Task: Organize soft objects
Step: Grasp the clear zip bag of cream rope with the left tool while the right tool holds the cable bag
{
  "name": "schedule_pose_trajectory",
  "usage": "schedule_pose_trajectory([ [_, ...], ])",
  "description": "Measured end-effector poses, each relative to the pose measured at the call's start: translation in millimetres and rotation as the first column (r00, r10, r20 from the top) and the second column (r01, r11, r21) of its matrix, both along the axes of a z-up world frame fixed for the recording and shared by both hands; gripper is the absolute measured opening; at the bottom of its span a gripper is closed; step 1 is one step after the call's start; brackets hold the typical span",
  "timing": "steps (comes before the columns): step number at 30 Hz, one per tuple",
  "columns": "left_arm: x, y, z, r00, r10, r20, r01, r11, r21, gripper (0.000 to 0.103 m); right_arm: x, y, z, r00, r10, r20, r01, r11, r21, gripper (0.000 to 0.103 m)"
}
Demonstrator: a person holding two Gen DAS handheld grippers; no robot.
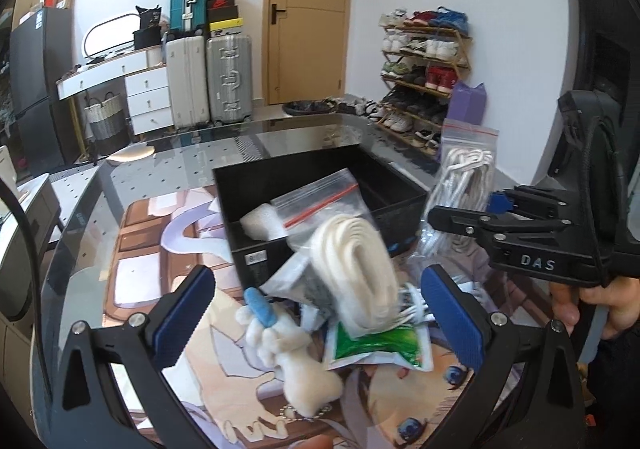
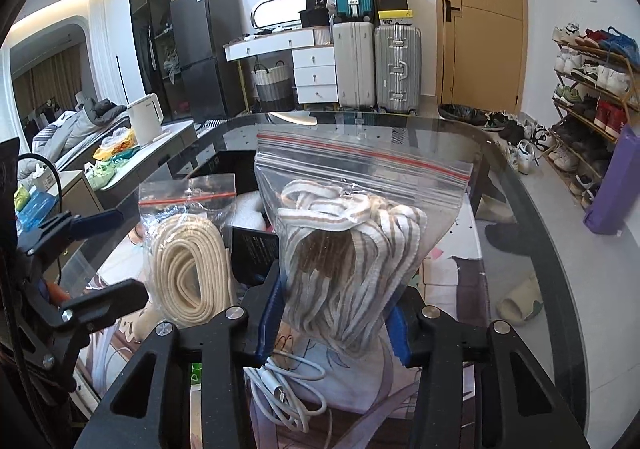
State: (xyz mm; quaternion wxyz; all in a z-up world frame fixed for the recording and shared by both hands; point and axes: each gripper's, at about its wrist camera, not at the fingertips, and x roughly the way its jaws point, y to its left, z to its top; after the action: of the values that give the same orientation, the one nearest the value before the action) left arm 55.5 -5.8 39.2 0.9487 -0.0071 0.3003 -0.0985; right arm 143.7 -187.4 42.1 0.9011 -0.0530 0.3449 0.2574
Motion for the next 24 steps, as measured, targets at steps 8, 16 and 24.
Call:
schedule_pose_trajectory([
  [8,-1.6,-11.8,0.7,0.998,-0.067,-0.021,0.067,0.997,-0.029,0.079,2.4,-8.8,7.6,1.0,-0.016,0.0,0.016,1.0,0.007,0.045],
  [16,5.1,-21.2,-15.2,0.992,-0.091,-0.084,0.089,0.996,-0.021,0.061,2.1,-8.4,6.9,1.0,-0.019,0.0,0.019,1.0,0.005,0.045],
  [24,15.6,-21.4,-27.7,0.991,-0.076,-0.114,0.072,0.997,-0.037,0.045,2.8,-1.7,6.5,1.0,-0.005,-0.005,0.005,1.0,-0.001,0.045],
])
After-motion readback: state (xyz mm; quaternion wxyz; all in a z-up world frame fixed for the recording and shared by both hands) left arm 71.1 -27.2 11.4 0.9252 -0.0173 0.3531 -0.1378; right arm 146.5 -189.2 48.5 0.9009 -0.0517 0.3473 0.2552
